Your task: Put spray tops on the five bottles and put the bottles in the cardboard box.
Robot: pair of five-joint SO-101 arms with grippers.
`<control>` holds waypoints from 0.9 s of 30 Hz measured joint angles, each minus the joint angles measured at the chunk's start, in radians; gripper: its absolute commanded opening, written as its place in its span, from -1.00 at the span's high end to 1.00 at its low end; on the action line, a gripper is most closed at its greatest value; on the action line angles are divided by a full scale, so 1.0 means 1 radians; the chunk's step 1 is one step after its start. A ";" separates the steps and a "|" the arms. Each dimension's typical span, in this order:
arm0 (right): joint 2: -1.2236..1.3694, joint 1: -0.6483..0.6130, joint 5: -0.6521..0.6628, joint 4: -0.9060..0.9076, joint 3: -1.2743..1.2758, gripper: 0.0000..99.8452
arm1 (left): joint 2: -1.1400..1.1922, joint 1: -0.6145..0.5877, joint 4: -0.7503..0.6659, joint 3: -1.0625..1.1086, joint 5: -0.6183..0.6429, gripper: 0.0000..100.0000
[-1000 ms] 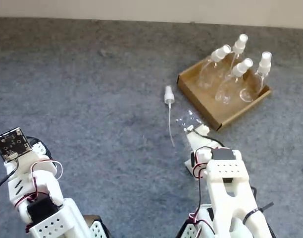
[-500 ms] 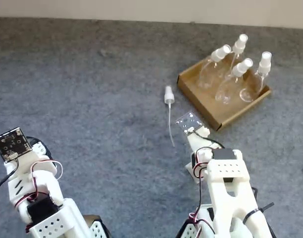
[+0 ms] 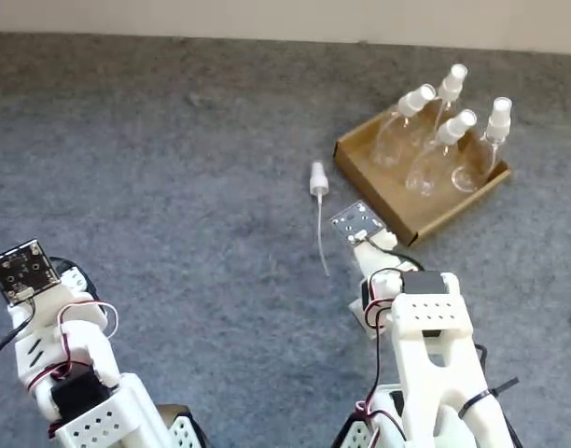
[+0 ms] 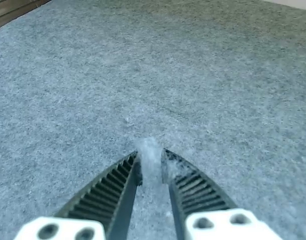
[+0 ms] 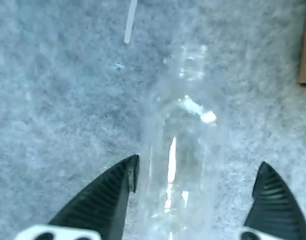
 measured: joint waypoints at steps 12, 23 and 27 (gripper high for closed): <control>0.164 -0.054 -0.006 0.000 -0.127 0.36 | 0.000 0.000 0.000 0.000 0.000 0.96; 0.338 -0.058 -0.006 -0.138 -0.178 0.46 | 0.000 0.000 0.000 0.000 0.000 0.96; 0.339 -0.057 -0.006 -0.143 -0.178 0.47 | 0.000 0.000 0.000 0.000 0.000 0.96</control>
